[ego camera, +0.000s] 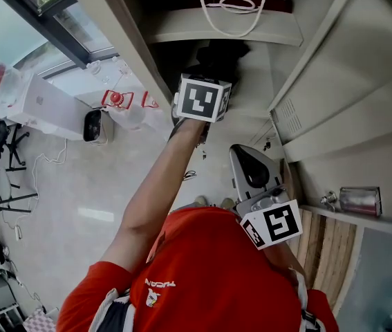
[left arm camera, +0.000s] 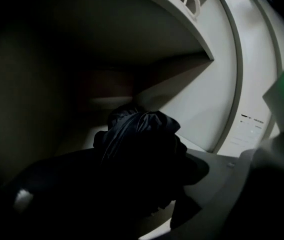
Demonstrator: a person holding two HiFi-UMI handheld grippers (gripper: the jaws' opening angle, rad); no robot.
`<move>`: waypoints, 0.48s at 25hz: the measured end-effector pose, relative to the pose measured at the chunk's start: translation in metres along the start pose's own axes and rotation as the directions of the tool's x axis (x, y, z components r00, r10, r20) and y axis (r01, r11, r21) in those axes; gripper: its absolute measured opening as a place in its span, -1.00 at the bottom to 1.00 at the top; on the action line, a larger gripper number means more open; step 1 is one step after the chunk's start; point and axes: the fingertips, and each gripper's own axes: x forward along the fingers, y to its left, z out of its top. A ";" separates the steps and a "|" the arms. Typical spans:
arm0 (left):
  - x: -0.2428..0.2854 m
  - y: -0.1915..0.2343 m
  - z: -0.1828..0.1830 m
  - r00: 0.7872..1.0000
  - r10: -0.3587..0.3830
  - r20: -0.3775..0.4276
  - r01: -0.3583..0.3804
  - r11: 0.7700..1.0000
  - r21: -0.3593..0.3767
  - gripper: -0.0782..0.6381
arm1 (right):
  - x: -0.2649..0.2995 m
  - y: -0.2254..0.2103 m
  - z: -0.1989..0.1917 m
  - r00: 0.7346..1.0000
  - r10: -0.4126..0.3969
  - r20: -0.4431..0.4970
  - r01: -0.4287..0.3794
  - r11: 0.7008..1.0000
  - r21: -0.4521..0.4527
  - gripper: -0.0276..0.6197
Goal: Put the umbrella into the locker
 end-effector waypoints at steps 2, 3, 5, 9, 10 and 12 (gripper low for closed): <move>-0.005 0.000 0.002 1.000 0.017 0.014 -0.018 0.999 0.045 0.30 | -0.002 0.001 -0.002 1.000 0.003 -0.004 -0.003 1.000 0.002 -0.91; -0.008 -0.002 0.004 0.999 0.022 0.027 -0.024 0.997 0.068 0.35 | -0.002 0.001 -0.002 1.000 0.005 -0.005 -0.005 1.000 0.003 -0.91; -0.015 -0.007 0.009 0.998 0.018 0.052 -0.023 0.994 0.108 0.40 | -0.003 0.002 -0.003 1.000 0.010 -0.006 -0.010 1.000 0.003 -0.91; -0.033 -0.020 0.013 0.996 -0.025 0.087 0.014 0.992 0.129 0.43 | -0.006 0.005 -0.001 1.000 0.016 -0.004 -0.016 1.000 0.003 -0.91; -0.039 -0.022 0.012 0.994 -0.037 0.098 0.024 0.991 0.131 0.43 | -0.007 0.005 -0.001 1.000 0.016 -0.003 -0.016 1.000 0.003 -0.91; -0.049 -0.029 0.010 0.989 -0.069 0.128 0.052 0.989 0.136 0.43 | -0.009 0.004 -0.001 1.000 0.013 -0.002 -0.013 1.000 0.003 -0.91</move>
